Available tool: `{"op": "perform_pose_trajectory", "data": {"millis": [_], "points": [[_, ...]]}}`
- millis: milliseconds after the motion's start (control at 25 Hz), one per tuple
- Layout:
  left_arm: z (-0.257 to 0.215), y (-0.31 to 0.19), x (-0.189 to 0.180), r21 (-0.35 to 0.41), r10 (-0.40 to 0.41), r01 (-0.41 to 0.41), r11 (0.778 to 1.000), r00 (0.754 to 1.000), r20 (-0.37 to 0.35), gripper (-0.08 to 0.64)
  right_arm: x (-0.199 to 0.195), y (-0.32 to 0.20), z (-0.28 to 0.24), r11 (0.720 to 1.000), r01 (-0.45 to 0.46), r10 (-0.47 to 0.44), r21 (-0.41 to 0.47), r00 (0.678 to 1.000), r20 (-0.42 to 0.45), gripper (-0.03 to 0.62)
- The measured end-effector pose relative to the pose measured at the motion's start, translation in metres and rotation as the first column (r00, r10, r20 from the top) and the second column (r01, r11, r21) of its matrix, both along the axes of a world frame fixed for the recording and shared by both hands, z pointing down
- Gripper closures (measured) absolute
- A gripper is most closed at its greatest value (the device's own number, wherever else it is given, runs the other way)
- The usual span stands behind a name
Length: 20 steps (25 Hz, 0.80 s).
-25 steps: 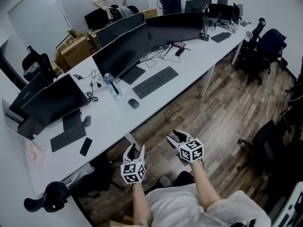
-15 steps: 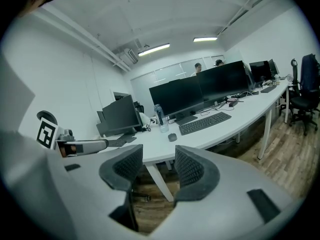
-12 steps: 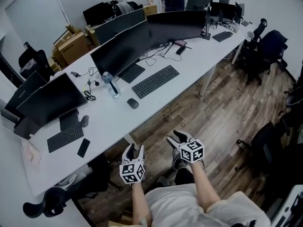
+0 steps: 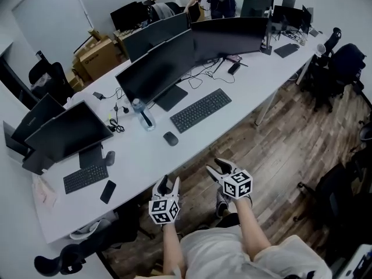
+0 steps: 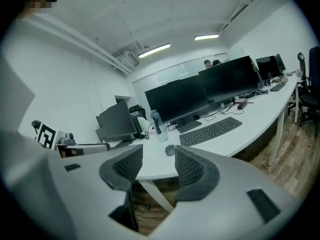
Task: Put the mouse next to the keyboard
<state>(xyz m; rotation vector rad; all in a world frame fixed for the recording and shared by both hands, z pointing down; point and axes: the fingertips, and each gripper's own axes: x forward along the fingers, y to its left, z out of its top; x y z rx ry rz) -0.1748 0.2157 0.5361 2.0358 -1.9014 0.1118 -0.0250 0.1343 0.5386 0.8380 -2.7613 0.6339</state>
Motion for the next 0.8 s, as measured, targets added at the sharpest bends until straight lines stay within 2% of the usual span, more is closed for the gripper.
{"op": "perform_pose_trajectory", "data": {"millis": [440,800], "points": [[-0.015,-0.088,-0.014,-0.013,-0.060,0.060,0.998,0.998,0.028,0.362,-0.024,-0.097,-0.014,0.997,0.080,-0.080,0.007,0.997,0.012,0.385],[-0.011,-0.131,-0.010,-0.043,-0.116,0.117,0.992,0.992,0.044,0.362,-0.030,-0.146,-0.002,0.988,0.149,-0.148,-0.040,0.988,0.034,0.385]]}}
